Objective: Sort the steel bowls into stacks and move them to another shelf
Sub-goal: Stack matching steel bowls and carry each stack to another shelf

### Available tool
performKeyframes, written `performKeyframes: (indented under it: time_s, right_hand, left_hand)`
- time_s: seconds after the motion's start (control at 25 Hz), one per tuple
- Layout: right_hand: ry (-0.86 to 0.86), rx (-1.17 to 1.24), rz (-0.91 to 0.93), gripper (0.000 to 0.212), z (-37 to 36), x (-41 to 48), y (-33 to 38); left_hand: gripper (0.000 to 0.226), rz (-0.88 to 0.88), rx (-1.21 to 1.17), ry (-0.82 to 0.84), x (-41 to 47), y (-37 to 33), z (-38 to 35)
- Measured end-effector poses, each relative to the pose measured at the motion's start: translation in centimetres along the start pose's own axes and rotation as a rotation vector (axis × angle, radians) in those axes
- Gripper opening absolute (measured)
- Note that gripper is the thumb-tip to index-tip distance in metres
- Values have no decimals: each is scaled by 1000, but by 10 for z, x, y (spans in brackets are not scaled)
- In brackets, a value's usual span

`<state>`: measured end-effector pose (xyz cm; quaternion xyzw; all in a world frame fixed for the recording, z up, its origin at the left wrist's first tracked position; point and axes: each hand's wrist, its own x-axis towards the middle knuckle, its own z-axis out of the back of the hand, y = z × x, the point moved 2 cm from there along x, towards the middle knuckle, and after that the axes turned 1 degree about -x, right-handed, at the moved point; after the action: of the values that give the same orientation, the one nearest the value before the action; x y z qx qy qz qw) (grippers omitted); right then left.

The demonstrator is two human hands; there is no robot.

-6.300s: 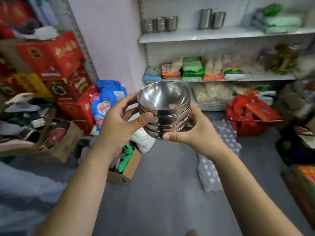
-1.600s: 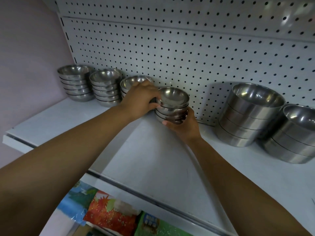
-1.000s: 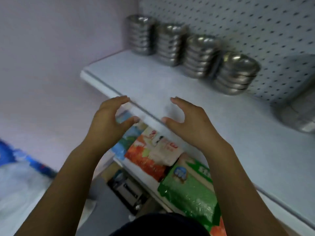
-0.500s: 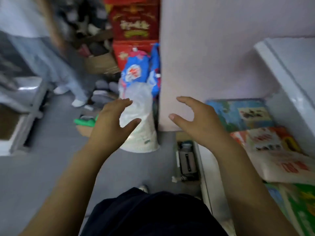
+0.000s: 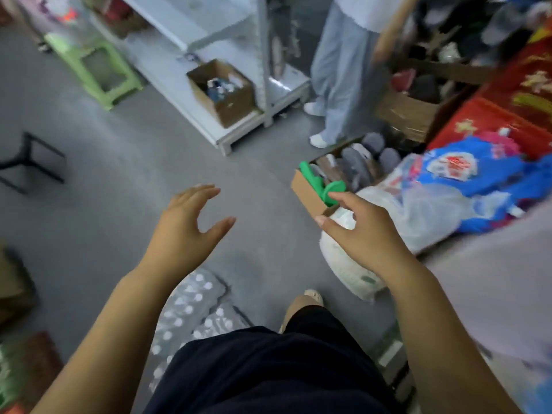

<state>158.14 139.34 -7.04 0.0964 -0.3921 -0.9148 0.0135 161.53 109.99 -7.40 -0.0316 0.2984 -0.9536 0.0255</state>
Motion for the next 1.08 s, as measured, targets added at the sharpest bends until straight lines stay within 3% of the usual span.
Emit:
performKeyframes:
  time_s: [0.28, 0.52, 0.68, 0.8, 1.08]
  right_hand:
    - [329, -103, 254, 59, -51, 108, 67]
    - [324, -155, 319, 57, -24, 222, 86]
    - [381, -191, 340, 71, -22, 296, 111]
    - [458, -196, 408, 77, -39, 329, 143]
    - [577, -192, 573, 68, -112, 402, 226]
  left_hand:
    - [59, 281, 33, -134, 9, 49, 28]
    - [60, 382, 44, -233, 105, 49, 26]
    - [62, 452, 47, -338, 153, 51, 35]
    - [65, 553, 79, -389, 164, 68, 50]
    - [66, 729, 57, -514, 190, 135, 89]
